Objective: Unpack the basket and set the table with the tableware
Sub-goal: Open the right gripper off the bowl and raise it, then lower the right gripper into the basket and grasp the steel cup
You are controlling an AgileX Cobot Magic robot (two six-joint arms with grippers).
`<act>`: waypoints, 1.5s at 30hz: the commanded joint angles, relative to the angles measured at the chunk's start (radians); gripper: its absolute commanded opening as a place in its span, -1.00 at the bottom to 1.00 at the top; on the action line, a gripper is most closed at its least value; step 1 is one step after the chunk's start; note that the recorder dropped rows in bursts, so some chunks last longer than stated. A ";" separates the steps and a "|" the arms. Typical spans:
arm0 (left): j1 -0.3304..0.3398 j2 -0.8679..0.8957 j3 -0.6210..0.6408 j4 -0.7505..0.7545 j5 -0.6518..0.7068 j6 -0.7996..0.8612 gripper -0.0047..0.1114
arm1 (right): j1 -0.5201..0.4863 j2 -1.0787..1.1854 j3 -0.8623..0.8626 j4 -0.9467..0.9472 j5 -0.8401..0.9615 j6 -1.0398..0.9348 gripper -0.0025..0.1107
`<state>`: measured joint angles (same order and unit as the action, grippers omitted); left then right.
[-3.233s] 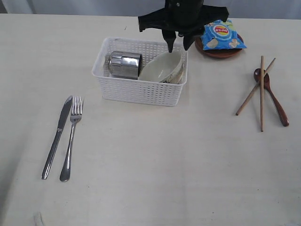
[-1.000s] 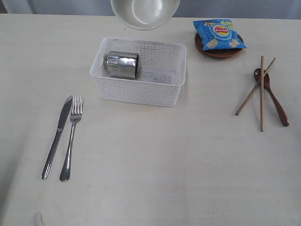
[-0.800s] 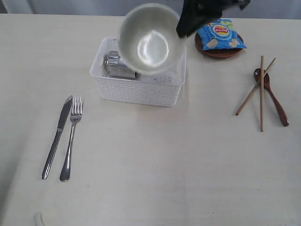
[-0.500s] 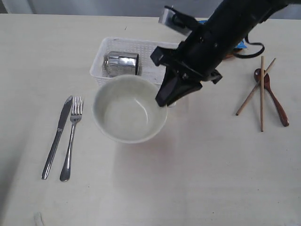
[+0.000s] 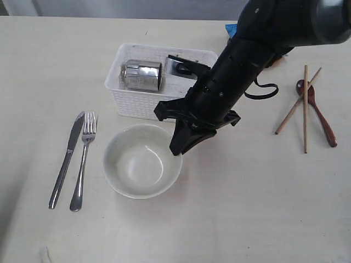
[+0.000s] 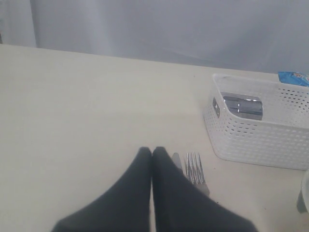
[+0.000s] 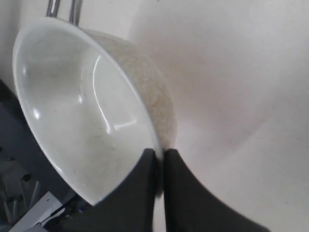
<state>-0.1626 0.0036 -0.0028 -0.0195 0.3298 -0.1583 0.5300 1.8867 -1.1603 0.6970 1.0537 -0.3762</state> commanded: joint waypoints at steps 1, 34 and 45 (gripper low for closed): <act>0.001 -0.004 0.003 -0.001 -0.011 0.001 -0.92 | -0.001 0.019 0.005 -0.031 -0.028 0.028 -0.96; 0.001 -0.004 0.003 -0.001 -0.011 0.001 -0.92 | -0.072 -0.093 -0.253 -0.105 0.074 0.151 -0.28; 0.001 -0.004 0.003 -0.001 -0.011 0.001 -0.92 | -0.016 0.175 -0.661 -0.130 0.004 0.363 -0.28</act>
<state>-0.1626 0.0036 -0.0028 -0.0195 0.3298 -0.1583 0.5105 1.9951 -1.7627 0.5806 1.0837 -0.0541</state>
